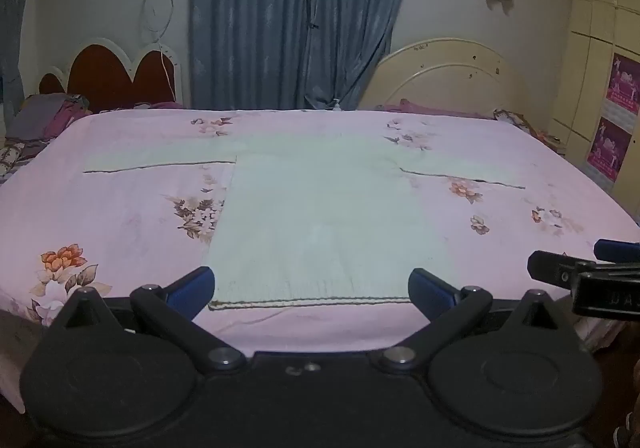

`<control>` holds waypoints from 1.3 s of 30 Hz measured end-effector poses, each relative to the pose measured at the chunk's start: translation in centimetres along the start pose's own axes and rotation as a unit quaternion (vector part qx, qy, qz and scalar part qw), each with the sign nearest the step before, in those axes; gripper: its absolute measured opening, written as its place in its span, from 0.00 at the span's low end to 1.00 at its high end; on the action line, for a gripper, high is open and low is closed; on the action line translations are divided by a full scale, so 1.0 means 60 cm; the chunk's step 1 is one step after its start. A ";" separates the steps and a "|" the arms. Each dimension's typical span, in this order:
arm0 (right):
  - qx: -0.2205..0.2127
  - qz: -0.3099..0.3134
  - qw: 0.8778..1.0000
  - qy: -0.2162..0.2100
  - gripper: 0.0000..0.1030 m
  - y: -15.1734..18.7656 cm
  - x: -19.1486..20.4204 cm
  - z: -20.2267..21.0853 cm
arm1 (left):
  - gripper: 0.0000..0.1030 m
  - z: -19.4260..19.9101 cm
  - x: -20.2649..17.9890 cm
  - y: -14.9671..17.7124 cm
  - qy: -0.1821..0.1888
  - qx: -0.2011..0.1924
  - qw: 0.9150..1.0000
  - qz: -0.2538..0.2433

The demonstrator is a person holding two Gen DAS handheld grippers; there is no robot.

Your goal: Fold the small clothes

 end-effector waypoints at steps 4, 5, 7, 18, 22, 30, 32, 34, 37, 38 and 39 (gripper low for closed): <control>0.000 0.002 1.000 0.002 1.00 0.000 0.001 0.000 | 1.00 -0.001 -0.001 -0.002 0.003 0.002 1.000 -0.003; 0.001 0.002 1.000 0.002 1.00 0.000 0.001 0.000 | 1.00 0.000 0.001 -0.004 0.002 0.001 1.000 -0.004; 0.001 0.002 1.000 0.002 1.00 -0.001 0.001 0.000 | 1.00 0.001 0.003 -0.003 0.002 0.001 1.000 -0.003; -0.001 0.002 1.000 0.000 1.00 -0.002 0.004 0.002 | 1.00 0.006 0.000 -0.004 -0.001 -0.006 1.000 -0.006; 0.000 0.002 1.000 0.001 1.00 -0.003 0.005 0.001 | 1.00 0.007 0.000 -0.003 -0.002 -0.006 1.000 -0.005; 0.000 0.002 1.000 0.001 1.00 -0.005 0.004 -0.004 | 1.00 0.006 0.001 -0.002 -0.001 -0.005 1.000 -0.005; 0.001 0.002 1.000 0.002 1.00 -0.005 0.004 -0.004 | 1.00 0.005 0.001 -0.003 -0.001 -0.005 1.000 -0.006; 0.001 0.002 1.000 0.001 1.00 -0.005 0.004 -0.005 | 1.00 0.004 0.000 -0.003 -0.002 -0.004 1.000 -0.008; 0.001 0.001 1.000 0.002 1.00 -0.005 0.003 -0.002 | 1.00 0.002 -0.001 -0.002 -0.003 -0.003 1.000 -0.008; 0.001 0.001 1.000 0.001 1.00 -0.005 0.003 -0.002 | 1.00 0.002 -0.001 -0.002 -0.002 -0.002 1.000 -0.009; 0.001 0.001 1.000 0.001 1.00 -0.006 0.003 -0.002 | 1.00 0.002 -0.002 -0.002 -0.003 -0.002 1.000 -0.009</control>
Point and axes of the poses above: each gripper's, at about its wrist camera, not at the fingertips, and z roughly against the way its jaws point, x to its left, y to its underside, the point moved 8 cm from there along -z, roughly the way its jaws point, and after that the axes turned 14 degrees about y, right-handed, at the moved point
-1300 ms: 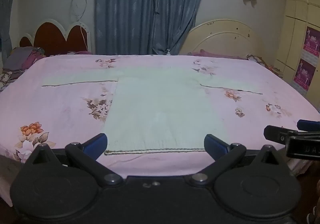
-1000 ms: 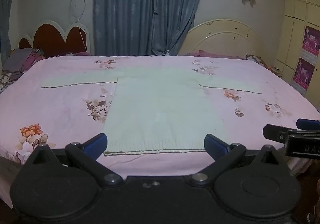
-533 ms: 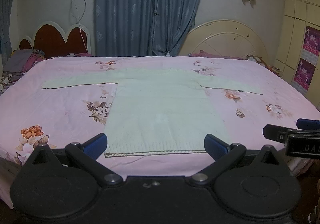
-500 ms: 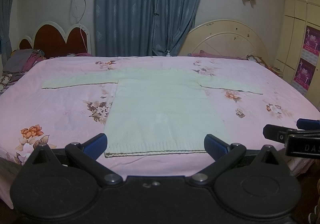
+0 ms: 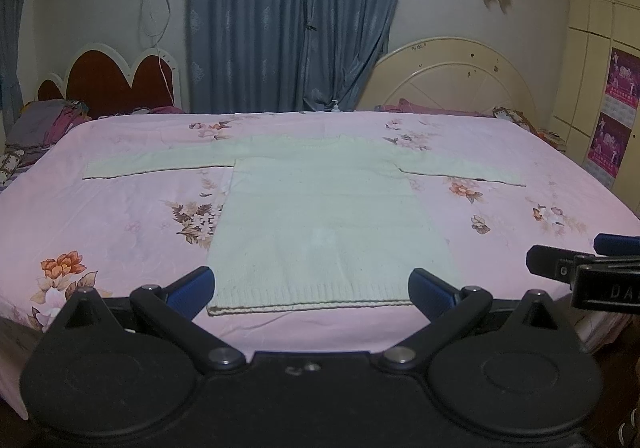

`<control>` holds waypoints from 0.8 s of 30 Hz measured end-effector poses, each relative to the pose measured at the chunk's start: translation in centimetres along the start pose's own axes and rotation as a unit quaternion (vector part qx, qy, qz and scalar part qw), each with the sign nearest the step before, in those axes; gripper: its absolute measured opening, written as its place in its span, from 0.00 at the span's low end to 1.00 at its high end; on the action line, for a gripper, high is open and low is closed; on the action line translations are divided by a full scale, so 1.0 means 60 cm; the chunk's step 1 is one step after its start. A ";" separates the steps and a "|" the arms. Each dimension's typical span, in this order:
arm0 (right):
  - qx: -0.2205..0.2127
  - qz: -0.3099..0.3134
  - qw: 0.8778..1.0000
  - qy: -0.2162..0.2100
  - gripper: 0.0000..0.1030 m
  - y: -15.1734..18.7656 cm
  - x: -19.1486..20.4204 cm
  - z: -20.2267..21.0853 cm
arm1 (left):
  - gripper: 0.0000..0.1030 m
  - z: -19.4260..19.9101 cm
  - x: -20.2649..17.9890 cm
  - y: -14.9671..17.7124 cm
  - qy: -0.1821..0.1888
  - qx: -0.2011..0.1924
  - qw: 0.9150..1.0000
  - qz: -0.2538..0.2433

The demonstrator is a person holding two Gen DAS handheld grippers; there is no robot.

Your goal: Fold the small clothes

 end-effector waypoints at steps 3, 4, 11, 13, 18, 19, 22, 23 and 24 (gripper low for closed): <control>0.000 0.000 1.000 0.000 1.00 0.000 -0.001 0.000 | 1.00 0.000 0.000 0.000 0.001 0.000 1.000 0.000; 0.000 0.000 1.000 0.000 1.00 0.000 -0.001 0.000 | 1.00 0.000 0.000 0.000 0.001 0.000 1.000 0.000; -0.001 0.001 1.000 0.000 1.00 -0.004 -0.001 -0.004 | 1.00 0.001 -0.001 -0.001 0.001 -0.001 1.000 -0.001; -0.001 0.001 1.000 0.000 1.00 -0.004 -0.001 -0.005 | 1.00 0.002 0.000 -0.002 0.002 -0.001 1.000 -0.001; -0.001 0.004 1.000 0.001 1.00 -0.004 0.002 -0.004 | 1.00 0.002 -0.001 -0.002 0.001 -0.001 1.000 0.000; -0.002 0.004 1.000 0.001 1.00 -0.005 0.002 -0.002 | 1.00 0.001 -0.001 -0.001 0.001 -0.002 1.000 -0.001; -0.003 0.005 1.000 0.001 1.00 -0.005 0.004 0.001 | 1.00 0.002 0.000 -0.001 0.001 -0.001 1.000 -0.001; -0.003 0.005 1.000 0.001 1.00 -0.006 0.004 0.001 | 1.00 0.002 0.000 -0.001 0.001 -0.001 1.000 -0.001; -0.003 0.005 1.000 0.001 1.00 -0.006 0.006 0.002 | 1.00 0.002 0.000 -0.002 0.001 -0.002 1.000 -0.001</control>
Point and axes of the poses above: each gripper's, at about its wrist camera, not at the fingertips, and z roughly against the way its jaws point, x to its left, y to its underside, the point moved 8 cm from there along -z, roughly the way its jaws point, and after that the axes turned 14 degrees about y, right-handed, at the moved point
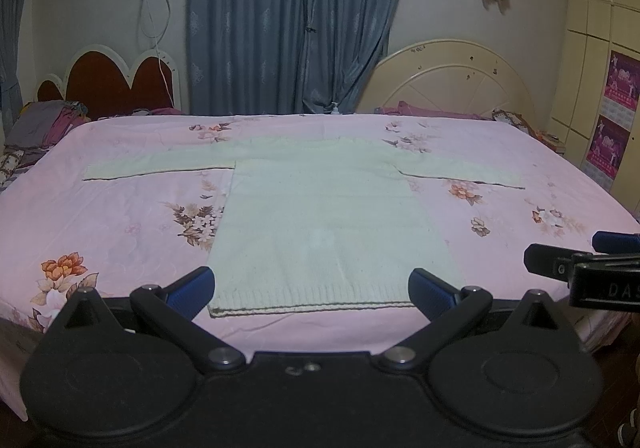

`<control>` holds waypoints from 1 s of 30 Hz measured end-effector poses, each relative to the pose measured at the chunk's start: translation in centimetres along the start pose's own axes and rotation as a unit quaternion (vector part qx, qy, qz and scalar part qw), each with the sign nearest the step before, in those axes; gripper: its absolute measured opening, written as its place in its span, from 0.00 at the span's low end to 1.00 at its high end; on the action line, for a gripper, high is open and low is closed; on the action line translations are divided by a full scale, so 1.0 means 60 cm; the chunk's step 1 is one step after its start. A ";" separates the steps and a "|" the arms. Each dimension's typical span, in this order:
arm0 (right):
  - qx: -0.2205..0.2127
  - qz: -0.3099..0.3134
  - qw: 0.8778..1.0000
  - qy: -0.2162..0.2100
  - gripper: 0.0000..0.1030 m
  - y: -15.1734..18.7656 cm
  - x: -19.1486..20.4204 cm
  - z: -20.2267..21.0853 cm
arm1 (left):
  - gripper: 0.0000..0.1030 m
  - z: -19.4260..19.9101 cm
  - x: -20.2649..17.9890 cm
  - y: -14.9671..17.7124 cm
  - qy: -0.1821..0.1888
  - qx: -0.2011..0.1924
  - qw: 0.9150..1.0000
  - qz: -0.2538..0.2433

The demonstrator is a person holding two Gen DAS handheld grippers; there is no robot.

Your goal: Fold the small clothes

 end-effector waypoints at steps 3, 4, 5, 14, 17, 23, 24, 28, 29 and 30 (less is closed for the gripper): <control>0.000 0.001 1.000 0.000 1.00 0.000 0.001 0.000 | 1.00 0.001 0.000 -0.001 0.000 0.000 1.000 0.000; 0.000 0.000 1.000 0.000 1.00 -0.001 0.001 0.000 | 1.00 0.001 0.001 -0.001 0.000 0.000 1.000 0.000; 0.000 0.000 1.000 0.000 1.00 0.000 0.001 0.000 | 1.00 0.001 0.001 -0.002 0.000 0.000 1.000 0.001; 0.001 0.000 1.000 0.000 1.00 0.000 0.001 0.000 | 1.00 0.001 0.002 -0.001 0.000 0.000 1.000 0.001; 0.000 0.000 1.000 0.001 1.00 0.000 0.001 0.000 | 1.00 0.001 0.002 -0.001 0.000 0.000 1.000 0.000; 0.001 0.000 1.000 0.000 1.00 0.000 0.001 0.000 | 1.00 0.002 0.005 0.000 -0.001 0.001 1.000 0.001; 0.001 0.000 1.000 0.000 1.00 0.000 0.000 -0.001 | 1.00 0.002 0.006 0.000 -0.001 0.001 1.000 0.002; 0.002 0.000 1.000 0.000 1.00 0.000 0.000 -0.001 | 1.00 0.002 0.007 -0.001 -0.002 0.000 1.000 0.003; 0.002 0.000 1.000 0.000 1.00 0.000 0.000 -0.001 | 1.00 0.002 0.007 -0.001 -0.001 0.000 1.000 0.002; 0.001 0.000 1.000 0.000 1.00 0.000 0.000 -0.001 | 1.00 0.001 0.007 -0.001 -0.002 0.000 1.000 0.002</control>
Point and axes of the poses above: each gripper's, at about its wrist camera, not at the fingertips, and z roughly against the way its jaws point, x to its left, y to its underside, the point moved 8 cm from there along -z, roughly the way its jaws point, and after that the axes turned 14 degrees about y, right-handed, at the moved point
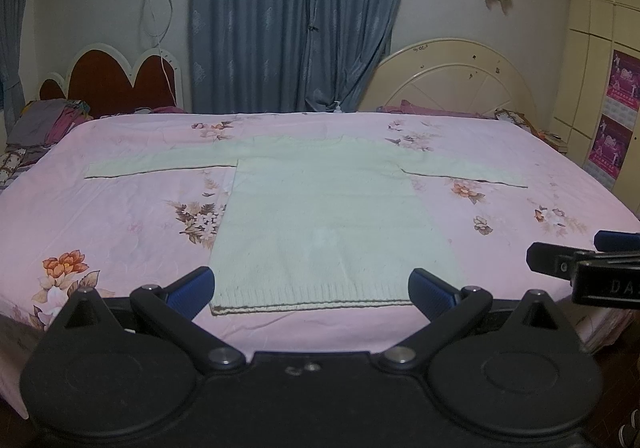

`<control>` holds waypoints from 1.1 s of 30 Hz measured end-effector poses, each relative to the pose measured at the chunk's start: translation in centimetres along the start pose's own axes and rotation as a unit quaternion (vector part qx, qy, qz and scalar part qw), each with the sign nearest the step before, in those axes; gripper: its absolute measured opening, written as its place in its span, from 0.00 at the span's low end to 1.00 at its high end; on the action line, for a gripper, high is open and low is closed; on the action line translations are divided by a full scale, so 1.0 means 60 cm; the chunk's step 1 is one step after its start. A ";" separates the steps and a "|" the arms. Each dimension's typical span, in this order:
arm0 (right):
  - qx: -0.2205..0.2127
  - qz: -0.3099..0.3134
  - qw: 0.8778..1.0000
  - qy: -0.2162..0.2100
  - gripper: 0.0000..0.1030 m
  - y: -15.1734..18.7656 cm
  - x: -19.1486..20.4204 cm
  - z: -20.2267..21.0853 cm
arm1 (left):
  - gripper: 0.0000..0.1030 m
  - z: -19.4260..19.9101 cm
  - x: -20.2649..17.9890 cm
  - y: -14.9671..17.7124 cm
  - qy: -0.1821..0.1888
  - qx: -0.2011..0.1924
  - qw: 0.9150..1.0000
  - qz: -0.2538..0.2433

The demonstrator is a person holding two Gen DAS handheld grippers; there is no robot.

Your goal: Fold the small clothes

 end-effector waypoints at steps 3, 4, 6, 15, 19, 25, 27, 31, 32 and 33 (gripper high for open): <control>0.001 -0.001 1.000 0.000 1.00 0.000 0.000 -0.001 | 1.00 0.001 -0.001 0.002 -0.001 0.000 1.000 0.000; 0.001 0.000 1.000 0.000 1.00 0.001 0.000 -0.001 | 1.00 0.000 -0.001 0.002 -0.001 0.000 1.000 0.000; 0.002 0.000 1.000 0.000 1.00 0.001 0.000 -0.001 | 1.00 0.000 -0.001 0.003 -0.001 0.001 1.000 0.000; 0.002 -0.001 1.000 0.001 1.00 0.003 -0.003 -0.010 | 1.00 -0.005 -0.002 0.003 -0.001 0.000 1.000 0.001; 0.000 -0.002 1.000 0.003 1.00 -0.004 -0.003 -0.022 | 1.00 -0.015 0.000 -0.003 -0.002 -0.001 1.000 -0.005; -0.003 -0.005 1.000 0.011 1.00 -0.029 -0.001 -0.057 | 1.00 -0.047 0.016 -0.031 -0.002 -0.005 1.000 -0.008; -0.004 -0.005 1.000 0.015 1.00 -0.040 0.002 -0.072 | 1.00 -0.067 0.025 -0.045 0.001 -0.004 1.000 -0.008; -0.003 -0.007 1.000 0.023 1.00 -0.066 0.009 -0.109 | 1.00 -0.107 0.036 -0.070 0.009 -0.001 1.000 -0.013; -0.003 -0.008 1.000 0.026 1.00 -0.073 0.011 -0.120 | 1.00 -0.117 0.039 -0.076 0.012 -0.001 1.000 -0.015; -0.003 -0.008 1.000 0.028 1.00 -0.079 0.012 -0.129 | 1.00 -0.127 0.043 -0.083 0.014 -0.001 1.000 -0.017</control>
Point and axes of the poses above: each gripper's, at about its wrist camera, not at the fingertips, and z roughly against the way its jaws point, x to its left, y to its underside, the point moved 8 cm from there along -z, roughly the way its jaws point, and after that the axes turned 14 degrees about y, right-handed, at the moved point
